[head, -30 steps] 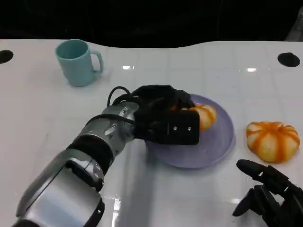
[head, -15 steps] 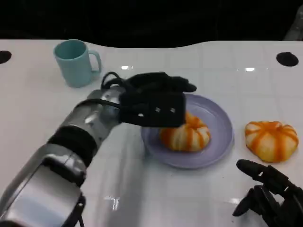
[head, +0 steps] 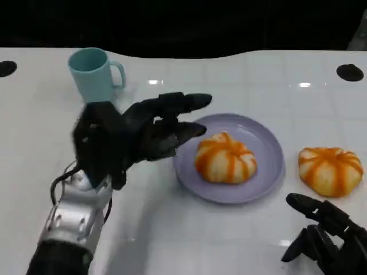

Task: Grasp the bread from the table and place it into the plate.

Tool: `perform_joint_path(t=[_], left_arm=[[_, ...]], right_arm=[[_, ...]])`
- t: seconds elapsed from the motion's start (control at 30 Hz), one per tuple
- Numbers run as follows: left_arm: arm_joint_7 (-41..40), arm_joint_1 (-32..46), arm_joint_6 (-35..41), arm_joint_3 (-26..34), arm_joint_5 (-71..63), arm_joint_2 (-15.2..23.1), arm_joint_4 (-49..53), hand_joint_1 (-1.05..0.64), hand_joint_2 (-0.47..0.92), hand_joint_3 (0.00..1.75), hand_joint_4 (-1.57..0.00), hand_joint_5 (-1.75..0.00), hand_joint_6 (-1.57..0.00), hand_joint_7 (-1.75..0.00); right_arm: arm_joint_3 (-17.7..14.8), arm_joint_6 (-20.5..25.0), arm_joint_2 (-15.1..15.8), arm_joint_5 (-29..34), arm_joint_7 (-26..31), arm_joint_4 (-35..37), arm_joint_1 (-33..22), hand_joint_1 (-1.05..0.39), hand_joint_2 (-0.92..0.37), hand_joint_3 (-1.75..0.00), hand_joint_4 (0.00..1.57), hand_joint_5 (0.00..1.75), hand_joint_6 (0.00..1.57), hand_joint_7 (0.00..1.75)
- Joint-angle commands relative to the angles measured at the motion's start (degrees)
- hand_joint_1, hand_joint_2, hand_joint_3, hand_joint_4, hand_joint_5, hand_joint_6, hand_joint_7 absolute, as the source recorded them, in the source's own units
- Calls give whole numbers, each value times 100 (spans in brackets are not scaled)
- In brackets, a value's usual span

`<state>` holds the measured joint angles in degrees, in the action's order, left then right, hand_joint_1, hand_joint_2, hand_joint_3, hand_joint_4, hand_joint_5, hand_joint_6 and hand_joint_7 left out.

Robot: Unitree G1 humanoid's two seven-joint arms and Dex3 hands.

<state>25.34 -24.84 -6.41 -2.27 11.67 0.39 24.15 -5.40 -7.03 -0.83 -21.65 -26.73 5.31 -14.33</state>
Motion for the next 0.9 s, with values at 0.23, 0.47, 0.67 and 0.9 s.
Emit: perform_joint_path(t=[0.23, 0.47, 0.67, 0.9], left_arm=[[-333, 1880, 2033, 932, 2386, -564, -2350, -56, 92, 50, -53, -166, -57, -114], [-471, 2757, 2317, 1021, 2672, -693, -3063, -55, 92, 45, -67, -175, -53, -158], [-523, 3214, 2294, 1051, 2596, -718, -3176, -53, 92, 48, -70, -175, -50, -169], [-718, 3543, 2421, 1070, 2457, -655, -3205, -51, 92, 47, -71, -175, -49, -173]], right_arm=[[-33, 7, 45, -57, -6, -51, -34, -75, -92, -30, 63, 149, 95, 40], [-36, -36, 34, -53, -11, -74, -61, -75, -92, -30, 62, 149, 95, 39], [-40, -57, 6, -71, -18, -63, -72, -76, -92, -30, 62, 150, 95, 39], [-42, -1, 4, -70, 6, -100, -119, -77, -92, -30, 64, 150, 98, 39]])
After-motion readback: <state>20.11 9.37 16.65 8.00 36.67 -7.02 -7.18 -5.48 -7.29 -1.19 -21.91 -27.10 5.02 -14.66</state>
